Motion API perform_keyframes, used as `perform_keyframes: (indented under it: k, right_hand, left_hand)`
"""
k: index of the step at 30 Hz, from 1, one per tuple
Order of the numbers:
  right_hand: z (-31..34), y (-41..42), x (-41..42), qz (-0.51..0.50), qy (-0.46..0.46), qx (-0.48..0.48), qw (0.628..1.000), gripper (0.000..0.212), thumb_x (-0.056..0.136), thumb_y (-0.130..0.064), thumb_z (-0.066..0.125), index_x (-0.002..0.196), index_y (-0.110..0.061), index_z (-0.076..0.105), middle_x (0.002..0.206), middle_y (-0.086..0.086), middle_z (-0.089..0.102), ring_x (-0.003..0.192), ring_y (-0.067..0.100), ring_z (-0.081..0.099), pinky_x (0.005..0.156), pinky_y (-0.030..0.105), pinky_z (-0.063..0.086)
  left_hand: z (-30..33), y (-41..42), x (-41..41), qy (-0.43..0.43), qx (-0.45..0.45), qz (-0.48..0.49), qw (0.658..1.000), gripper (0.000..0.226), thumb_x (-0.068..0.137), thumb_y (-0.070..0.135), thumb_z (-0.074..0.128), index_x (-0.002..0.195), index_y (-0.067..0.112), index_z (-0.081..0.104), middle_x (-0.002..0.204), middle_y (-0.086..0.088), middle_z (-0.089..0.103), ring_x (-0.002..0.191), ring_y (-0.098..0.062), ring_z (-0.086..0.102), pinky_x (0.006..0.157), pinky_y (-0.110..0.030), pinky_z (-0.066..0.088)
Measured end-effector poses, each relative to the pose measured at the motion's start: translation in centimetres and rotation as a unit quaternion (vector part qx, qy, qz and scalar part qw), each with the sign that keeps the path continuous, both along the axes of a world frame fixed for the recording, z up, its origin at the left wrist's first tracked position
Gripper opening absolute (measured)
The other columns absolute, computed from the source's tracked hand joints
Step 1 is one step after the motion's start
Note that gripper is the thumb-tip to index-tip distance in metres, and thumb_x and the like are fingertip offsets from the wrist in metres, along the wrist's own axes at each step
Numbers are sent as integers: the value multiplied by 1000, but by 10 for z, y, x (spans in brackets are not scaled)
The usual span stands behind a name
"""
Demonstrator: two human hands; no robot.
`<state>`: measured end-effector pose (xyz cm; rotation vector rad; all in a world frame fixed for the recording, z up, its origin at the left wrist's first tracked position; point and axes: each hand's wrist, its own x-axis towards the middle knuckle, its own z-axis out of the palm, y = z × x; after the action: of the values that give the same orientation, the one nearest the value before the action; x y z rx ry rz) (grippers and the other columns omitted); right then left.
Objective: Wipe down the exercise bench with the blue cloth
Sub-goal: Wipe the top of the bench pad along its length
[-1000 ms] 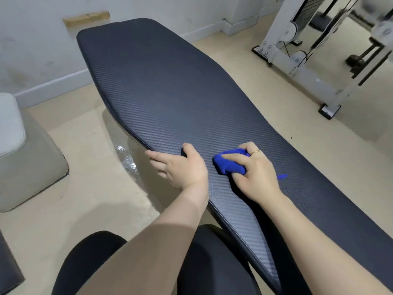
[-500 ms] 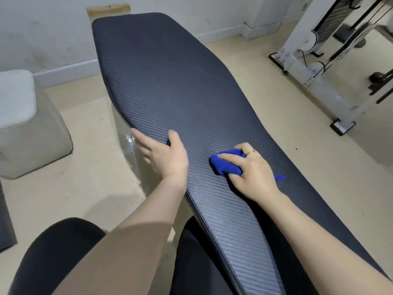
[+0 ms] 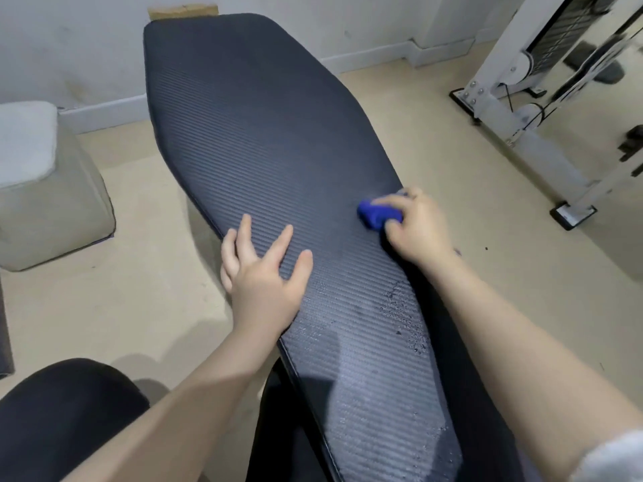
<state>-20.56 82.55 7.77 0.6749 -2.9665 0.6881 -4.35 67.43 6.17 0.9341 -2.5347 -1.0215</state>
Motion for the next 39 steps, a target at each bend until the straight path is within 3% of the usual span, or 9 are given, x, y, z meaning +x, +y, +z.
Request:
perform_keyframes:
  k: [4,11,18,23,26,29,34,36,39]
  right_hand:
    - [-2,-8,-40,-97,10,11,995,46,78,-7,45,112,-31,65,115,9,52,104,32,53,81,32,45]
    - [3,16,24,101,-2,7,995,47,68,-20,46,109,-29,68,103,10,57,93,30,59,80,33,50]
    - [6,-16,16,-16,21,42,999,42,77,-15,50,111,-34,65,110,9,51,94,35,56,74,36,48]
    - [10,-30,103,160,16,37,986,39,73,-21,55,108,-33,66,104,8,57,86,33,57,65,35,49]
    - [8,-45,66,67,16,59,996,40,79,-17,52,112,-36,64,114,5,52,100,30,52,73,30,43]
    - [12,-71,68,-19,13,59,998,40,78,-15,50,112,-34,63,114,5,50,101,31,50,71,30,42]
    - [12,-79,158,155,13,54,986,38,65,-20,62,100,-34,69,94,7,58,73,31,57,55,29,45]
    - [15,-84,141,125,2,58,990,39,70,-18,58,105,-36,67,101,5,58,84,30,57,63,30,45]
    - [14,-96,98,-21,13,69,997,42,77,-15,52,111,-36,64,112,4,53,100,30,53,70,28,41]
  left_hand:
    - [-2,-1,-5,1,-16,16,1000,71,64,65,28,123,41,61,158,0,20,146,-24,11,117,-43,11]
    - [-2,-1,-4,18,-13,17,1000,67,68,53,26,123,38,62,158,0,21,145,-24,12,116,-42,9]
    - [-6,-1,-4,41,-8,23,999,68,71,50,22,124,35,61,158,-2,22,144,-26,15,116,-42,11]
    - [-2,-4,-2,114,129,33,984,59,86,27,26,143,17,40,159,-6,19,145,-22,12,116,-26,4]
    - [0,-12,5,187,234,0,954,58,87,24,27,143,14,36,157,-3,20,145,-14,13,115,-14,7]
    - [16,-24,15,243,379,32,892,44,93,22,31,135,27,43,156,6,20,138,2,21,113,-14,15]
    - [12,-46,17,137,612,140,767,45,96,16,40,141,11,38,140,-2,48,127,-18,47,98,-27,42]
    - [5,-54,11,70,604,118,785,35,96,14,42,130,4,47,125,-5,57,118,-22,52,92,-29,46]
    - [0,-55,4,19,572,95,815,55,94,18,51,144,5,32,143,-12,48,135,-30,43,114,-42,33]
